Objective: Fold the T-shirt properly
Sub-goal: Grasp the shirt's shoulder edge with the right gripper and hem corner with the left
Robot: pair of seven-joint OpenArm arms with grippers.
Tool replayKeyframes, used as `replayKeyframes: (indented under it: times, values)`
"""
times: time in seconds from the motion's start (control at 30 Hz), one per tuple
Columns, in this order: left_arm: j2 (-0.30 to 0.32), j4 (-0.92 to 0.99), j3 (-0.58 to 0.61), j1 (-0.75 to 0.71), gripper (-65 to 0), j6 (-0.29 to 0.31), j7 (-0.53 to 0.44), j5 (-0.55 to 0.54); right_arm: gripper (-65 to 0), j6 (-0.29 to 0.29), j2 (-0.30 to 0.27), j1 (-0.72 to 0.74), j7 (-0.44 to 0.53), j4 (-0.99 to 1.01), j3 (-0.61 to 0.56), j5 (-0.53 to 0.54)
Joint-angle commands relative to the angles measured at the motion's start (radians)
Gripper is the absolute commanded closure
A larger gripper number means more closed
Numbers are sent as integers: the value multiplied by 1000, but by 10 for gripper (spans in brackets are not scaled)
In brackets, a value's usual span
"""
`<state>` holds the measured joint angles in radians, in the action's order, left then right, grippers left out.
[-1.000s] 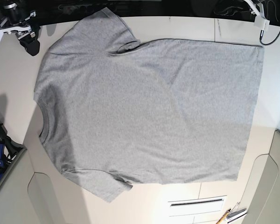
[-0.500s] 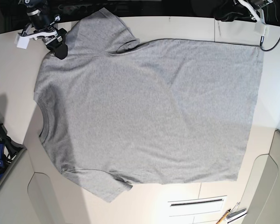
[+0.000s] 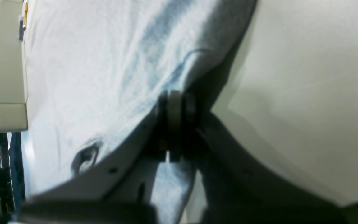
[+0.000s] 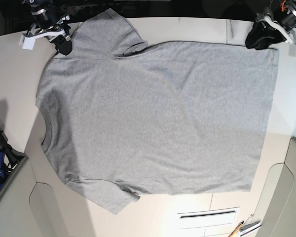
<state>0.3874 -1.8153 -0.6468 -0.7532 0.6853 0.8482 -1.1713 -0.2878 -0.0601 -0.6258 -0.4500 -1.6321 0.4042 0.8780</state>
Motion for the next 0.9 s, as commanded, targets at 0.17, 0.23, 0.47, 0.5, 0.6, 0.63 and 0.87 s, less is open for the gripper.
replayKeyframes:
  times: [0.17,0.23,0.47,0.5,0.6,0.63,0.87]
  values:
    - [49,82,-88,114,-347,-47,-17,58,0,3,-3,-9,-7,-10,1,-8]
    - [81,164,-88,158,-347,-62,-42,91,0,3,-3,-9,-7,-10,1,-8]
    - [177,548,-88,327,-347,-76,-40,79,0,3,-3,-9,-7,-10,1,-7]
    - [188,599,-88,346,-347,-76,-34,66,0,3,-3,-9,-7,-10,1,-7]
    - [208,724,-87,376,-346,-75,-5,22,0,3,-3,-9,-7,-10,1,-7]
    - [210,752,-87,377,-346,-72,0,8,0,3,-3,-10,-7,-10,1,-7]
    - [191,802,-85,351,-346,-16,194,-124,0,3,-3,-10,-7,-10,1,-8]
